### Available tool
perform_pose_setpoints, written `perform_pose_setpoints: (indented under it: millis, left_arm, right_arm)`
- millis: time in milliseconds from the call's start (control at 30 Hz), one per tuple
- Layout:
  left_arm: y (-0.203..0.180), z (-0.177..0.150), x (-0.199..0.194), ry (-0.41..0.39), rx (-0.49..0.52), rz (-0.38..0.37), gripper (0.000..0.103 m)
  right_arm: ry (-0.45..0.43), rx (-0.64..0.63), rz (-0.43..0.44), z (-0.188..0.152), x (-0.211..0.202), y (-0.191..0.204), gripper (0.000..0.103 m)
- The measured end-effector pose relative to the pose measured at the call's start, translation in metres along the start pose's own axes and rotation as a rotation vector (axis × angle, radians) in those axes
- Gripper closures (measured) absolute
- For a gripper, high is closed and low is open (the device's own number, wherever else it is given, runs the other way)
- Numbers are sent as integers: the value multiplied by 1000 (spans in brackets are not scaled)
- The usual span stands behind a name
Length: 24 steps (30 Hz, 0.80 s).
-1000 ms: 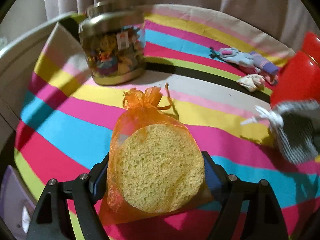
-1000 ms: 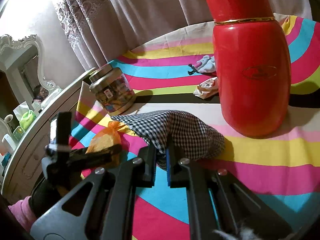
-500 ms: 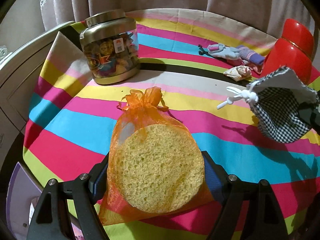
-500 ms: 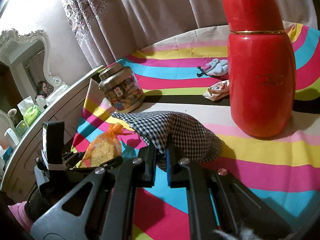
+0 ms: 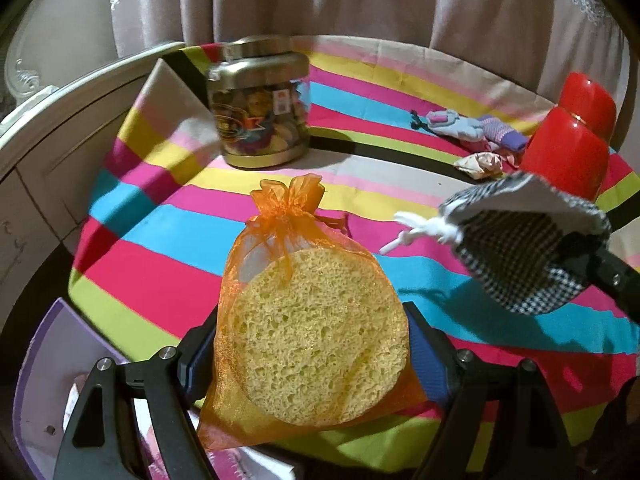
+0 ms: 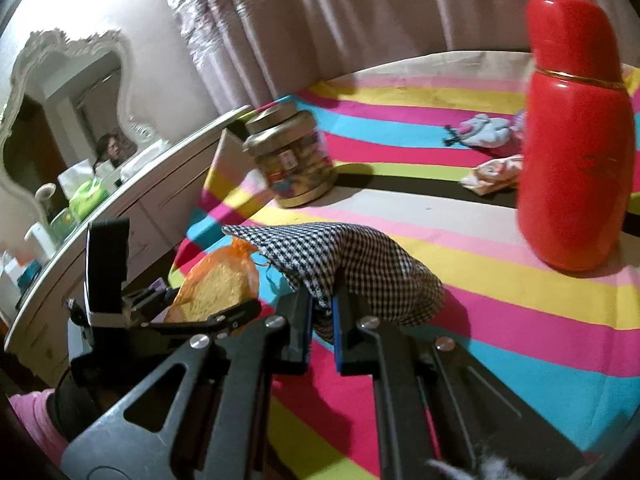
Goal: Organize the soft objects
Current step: 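Carry the orange bag and checked cloth to the white box and open both grippers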
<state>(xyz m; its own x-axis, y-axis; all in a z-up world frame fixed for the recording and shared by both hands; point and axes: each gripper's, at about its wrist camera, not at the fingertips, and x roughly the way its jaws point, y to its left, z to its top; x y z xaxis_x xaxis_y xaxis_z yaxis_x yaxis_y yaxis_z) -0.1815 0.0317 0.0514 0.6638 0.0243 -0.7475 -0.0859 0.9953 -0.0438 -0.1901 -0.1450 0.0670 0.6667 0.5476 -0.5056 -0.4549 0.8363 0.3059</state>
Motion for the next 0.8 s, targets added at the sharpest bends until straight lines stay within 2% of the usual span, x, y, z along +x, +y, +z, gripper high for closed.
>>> perform_pose_setpoints:
  millis: [433,800]
  left_arm:
    - [73,-27,-35,-18,-151,83,21]
    - [141,-72,-68,-80,-358,197,21]
  right_arm:
    - [28,-87,74,-1,4,49,92]
    - [75,-242,195,-15,11,110,92]
